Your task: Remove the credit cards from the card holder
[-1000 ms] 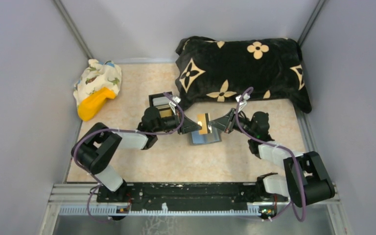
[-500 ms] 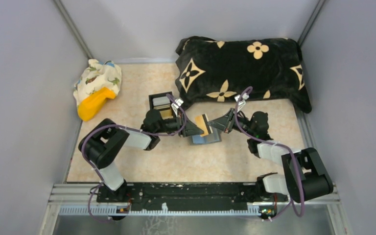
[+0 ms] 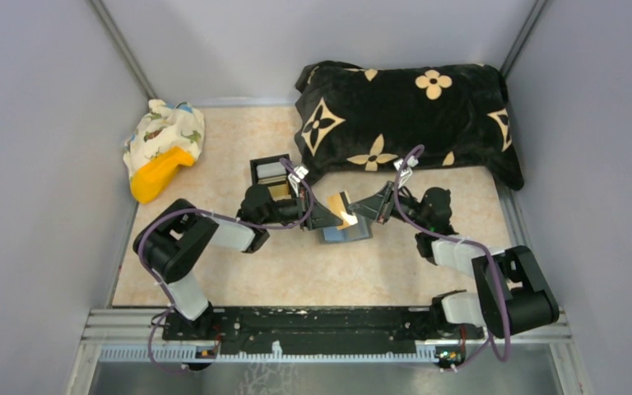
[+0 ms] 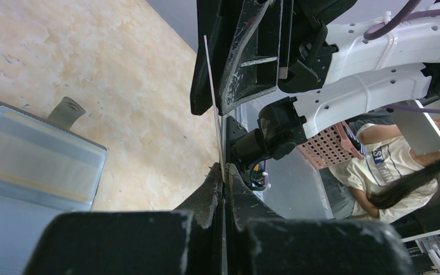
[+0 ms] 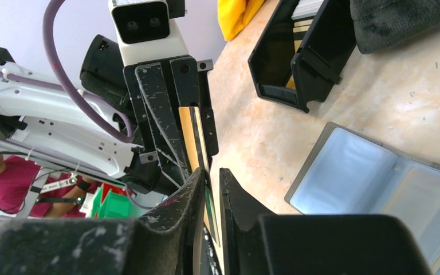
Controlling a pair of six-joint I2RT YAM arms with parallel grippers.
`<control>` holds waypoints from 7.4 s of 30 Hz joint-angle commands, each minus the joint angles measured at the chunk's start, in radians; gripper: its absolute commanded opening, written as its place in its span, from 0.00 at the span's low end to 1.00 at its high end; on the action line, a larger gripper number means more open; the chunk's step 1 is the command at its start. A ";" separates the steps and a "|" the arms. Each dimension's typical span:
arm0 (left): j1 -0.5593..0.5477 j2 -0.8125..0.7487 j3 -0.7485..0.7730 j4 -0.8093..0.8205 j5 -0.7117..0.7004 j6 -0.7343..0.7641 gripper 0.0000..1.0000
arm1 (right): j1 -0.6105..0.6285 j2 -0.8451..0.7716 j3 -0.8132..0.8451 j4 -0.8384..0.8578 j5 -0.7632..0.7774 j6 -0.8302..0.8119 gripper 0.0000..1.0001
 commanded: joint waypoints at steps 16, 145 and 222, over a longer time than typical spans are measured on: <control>-0.013 -0.020 -0.005 0.145 -0.055 -0.014 0.00 | 0.008 -0.046 0.003 0.028 -0.007 -0.010 0.16; 0.078 -0.200 0.144 -1.084 -0.945 0.666 0.64 | 0.048 0.155 0.682 -0.531 0.355 -0.607 0.00; -0.094 -1.140 -0.148 -1.302 -1.492 0.395 0.67 | 0.519 0.576 1.215 -1.407 0.094 -1.438 0.00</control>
